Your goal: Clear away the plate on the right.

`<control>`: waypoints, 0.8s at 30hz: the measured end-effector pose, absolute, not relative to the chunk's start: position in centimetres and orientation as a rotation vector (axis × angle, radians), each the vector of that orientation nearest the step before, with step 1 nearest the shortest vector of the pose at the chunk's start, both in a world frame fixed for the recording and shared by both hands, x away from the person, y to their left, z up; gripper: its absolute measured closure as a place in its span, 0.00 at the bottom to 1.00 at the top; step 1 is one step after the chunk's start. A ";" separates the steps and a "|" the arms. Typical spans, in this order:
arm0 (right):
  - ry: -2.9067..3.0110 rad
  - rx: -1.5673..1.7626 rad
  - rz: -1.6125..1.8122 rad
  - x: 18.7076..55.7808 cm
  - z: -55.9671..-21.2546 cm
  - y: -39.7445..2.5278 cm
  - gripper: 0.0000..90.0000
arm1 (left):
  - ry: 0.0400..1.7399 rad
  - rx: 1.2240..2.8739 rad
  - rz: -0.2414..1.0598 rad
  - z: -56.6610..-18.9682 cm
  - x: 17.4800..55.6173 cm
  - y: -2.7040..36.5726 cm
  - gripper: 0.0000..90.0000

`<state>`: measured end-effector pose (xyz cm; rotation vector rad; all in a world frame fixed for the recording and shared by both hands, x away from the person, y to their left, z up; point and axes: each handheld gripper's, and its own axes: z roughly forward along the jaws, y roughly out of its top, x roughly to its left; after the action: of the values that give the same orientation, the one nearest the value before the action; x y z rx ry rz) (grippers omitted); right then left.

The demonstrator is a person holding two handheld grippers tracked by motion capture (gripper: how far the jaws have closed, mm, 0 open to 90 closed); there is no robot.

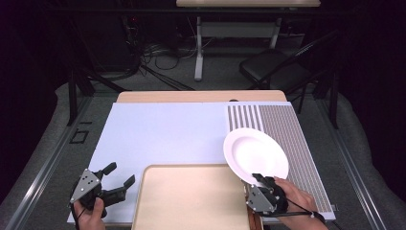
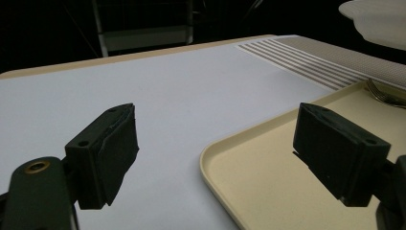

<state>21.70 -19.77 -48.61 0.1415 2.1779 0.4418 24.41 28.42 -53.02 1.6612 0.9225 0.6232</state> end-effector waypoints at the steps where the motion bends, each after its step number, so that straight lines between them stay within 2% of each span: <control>1: 2.184 0.135 0.455 21.5 -48.7 -19.5 0.92 | 0.923 1.661 0.623 -53.0 24.4 28.4 0.17; 8: 2.192 -0.049 0.466 20.8 -49.1 -17.2 0.91 | 0.922 1.664 0.622 -53.0 24.4 28.4 0.17; 24: 2.184 -0.220 0.548 18.9 -49.5 -13.0 0.91 | 0.923 1.666 0.617 -53.1 24.5 28.4 0.17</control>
<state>18.91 -13.04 -49.46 -0.2205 2.1842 0.5476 24.47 28.40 -53.07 1.6664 0.9234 0.6169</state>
